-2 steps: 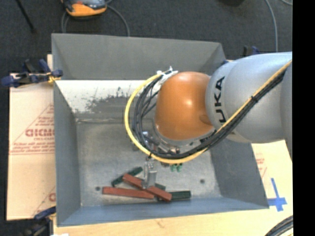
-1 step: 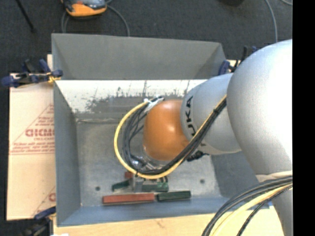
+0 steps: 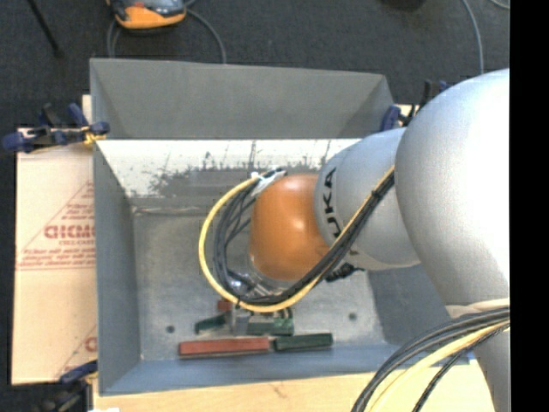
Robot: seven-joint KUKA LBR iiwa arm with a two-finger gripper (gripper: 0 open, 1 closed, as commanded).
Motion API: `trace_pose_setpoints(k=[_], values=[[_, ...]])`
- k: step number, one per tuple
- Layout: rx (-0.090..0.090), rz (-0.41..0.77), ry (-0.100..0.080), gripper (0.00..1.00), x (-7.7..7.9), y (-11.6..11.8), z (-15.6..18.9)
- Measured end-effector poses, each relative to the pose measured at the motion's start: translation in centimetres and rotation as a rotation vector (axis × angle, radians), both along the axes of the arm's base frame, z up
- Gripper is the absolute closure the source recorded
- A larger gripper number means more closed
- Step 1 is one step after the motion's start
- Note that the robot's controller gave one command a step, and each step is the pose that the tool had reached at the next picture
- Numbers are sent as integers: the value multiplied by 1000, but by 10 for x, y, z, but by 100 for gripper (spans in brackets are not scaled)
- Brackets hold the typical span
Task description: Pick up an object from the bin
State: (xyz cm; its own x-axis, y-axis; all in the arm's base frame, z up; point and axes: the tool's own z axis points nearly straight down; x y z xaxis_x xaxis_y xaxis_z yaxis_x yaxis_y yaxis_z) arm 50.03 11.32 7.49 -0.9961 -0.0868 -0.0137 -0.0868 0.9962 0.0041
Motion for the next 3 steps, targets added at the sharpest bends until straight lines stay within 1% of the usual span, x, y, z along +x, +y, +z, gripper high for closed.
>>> trace_pose_setpoints(k=[1,2,3], values=[[-6,5,18,100,-7,2,39],[-6,74,10,0,12,19,57],[-5,72,10,0,11,19,58]])
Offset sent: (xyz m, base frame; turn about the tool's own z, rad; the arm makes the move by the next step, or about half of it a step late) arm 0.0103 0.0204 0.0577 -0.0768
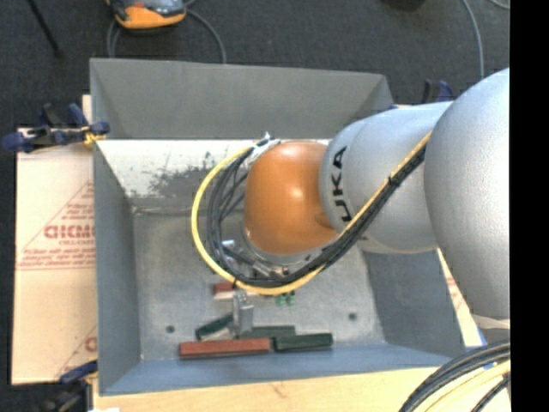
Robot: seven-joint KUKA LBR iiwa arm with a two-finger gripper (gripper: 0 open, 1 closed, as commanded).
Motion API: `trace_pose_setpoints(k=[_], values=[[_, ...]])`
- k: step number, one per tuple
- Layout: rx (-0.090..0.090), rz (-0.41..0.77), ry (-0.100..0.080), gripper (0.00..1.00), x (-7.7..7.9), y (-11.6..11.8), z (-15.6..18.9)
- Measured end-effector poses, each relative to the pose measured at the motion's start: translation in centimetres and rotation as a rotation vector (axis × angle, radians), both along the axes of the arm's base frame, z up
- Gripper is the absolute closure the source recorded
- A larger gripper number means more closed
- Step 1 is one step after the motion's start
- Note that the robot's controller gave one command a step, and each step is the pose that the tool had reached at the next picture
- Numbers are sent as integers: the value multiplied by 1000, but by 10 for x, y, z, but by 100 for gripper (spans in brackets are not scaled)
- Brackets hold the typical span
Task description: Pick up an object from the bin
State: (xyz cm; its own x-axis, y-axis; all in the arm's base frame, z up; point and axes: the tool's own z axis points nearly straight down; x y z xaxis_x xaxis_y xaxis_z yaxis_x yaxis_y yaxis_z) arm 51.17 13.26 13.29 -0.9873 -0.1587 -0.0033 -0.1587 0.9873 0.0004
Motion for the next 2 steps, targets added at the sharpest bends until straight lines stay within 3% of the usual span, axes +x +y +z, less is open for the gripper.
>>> trace_pose_setpoints(k=[1,2], values=[[2,180,-13,100,-32,-6,-49],[3,179,-13,100,-32,-6,-49]])
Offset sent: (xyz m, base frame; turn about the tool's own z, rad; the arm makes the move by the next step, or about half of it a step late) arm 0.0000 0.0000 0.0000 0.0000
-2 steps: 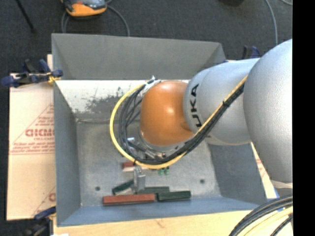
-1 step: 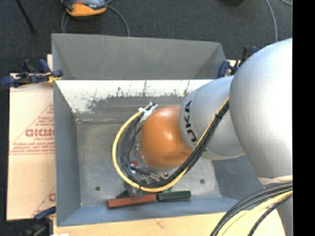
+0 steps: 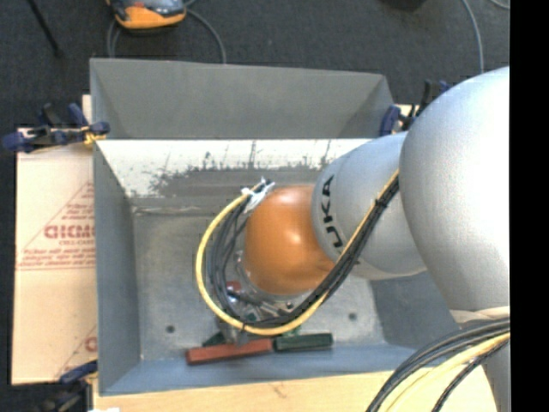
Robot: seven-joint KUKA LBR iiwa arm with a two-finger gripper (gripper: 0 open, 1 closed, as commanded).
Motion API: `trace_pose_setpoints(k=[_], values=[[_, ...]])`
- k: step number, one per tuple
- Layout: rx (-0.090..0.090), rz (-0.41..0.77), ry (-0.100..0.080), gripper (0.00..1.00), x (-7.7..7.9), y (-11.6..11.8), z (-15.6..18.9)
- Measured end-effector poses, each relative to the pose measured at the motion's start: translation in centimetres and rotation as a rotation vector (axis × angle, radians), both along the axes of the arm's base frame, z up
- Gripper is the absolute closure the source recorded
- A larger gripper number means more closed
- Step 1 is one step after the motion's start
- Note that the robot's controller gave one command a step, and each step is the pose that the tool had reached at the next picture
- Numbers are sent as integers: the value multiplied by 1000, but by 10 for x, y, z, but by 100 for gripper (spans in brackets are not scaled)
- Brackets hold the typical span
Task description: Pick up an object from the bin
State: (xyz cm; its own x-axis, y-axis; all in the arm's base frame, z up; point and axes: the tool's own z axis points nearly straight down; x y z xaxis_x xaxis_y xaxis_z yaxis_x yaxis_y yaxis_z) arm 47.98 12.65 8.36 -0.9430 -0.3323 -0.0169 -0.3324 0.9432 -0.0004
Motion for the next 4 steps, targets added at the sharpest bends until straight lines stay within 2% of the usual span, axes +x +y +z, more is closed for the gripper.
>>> trace_pose_setpoints(k=[1,2,3,4], values=[[-4,-69,19,100,8,2,35],[0,-119,7,0,0,-36,-5],[0,-120,5,0,0,-35,-3],[-6,416,-5,100,10,-50,-10]])
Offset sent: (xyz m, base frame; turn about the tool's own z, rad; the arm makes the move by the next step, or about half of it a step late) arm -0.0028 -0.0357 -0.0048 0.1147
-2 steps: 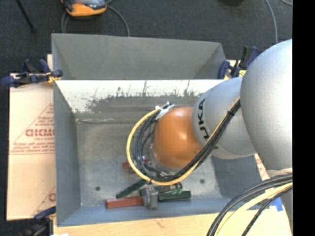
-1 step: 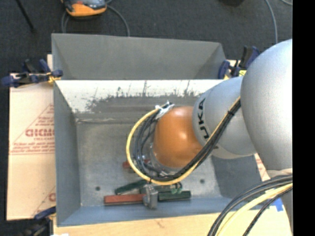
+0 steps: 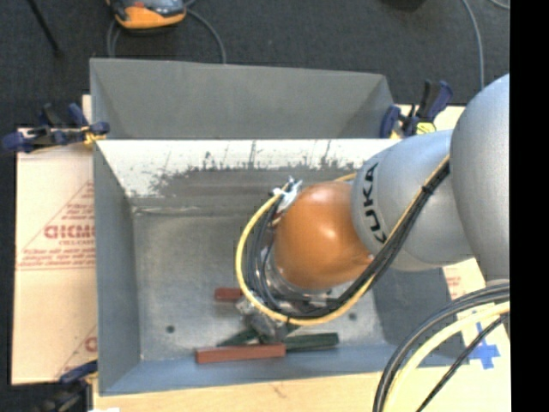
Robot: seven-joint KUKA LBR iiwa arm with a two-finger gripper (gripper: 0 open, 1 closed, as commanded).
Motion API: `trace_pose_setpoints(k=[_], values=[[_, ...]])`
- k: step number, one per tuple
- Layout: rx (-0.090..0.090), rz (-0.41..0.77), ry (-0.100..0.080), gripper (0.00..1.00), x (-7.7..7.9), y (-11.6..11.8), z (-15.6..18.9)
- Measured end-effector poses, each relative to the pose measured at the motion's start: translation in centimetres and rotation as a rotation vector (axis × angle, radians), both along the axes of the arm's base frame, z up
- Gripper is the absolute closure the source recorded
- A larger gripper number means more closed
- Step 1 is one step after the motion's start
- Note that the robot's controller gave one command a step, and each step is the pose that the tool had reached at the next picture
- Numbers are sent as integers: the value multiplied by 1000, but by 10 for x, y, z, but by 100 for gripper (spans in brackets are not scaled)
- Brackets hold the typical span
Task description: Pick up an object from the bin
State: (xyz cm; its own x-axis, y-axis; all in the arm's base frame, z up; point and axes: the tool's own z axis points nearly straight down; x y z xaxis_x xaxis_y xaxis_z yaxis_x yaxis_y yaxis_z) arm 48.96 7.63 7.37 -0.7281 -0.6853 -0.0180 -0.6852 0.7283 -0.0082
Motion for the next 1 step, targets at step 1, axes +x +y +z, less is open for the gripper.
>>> trace_pose_setpoints(k=[1], values=[[0,0,0,100,0,0,0]])
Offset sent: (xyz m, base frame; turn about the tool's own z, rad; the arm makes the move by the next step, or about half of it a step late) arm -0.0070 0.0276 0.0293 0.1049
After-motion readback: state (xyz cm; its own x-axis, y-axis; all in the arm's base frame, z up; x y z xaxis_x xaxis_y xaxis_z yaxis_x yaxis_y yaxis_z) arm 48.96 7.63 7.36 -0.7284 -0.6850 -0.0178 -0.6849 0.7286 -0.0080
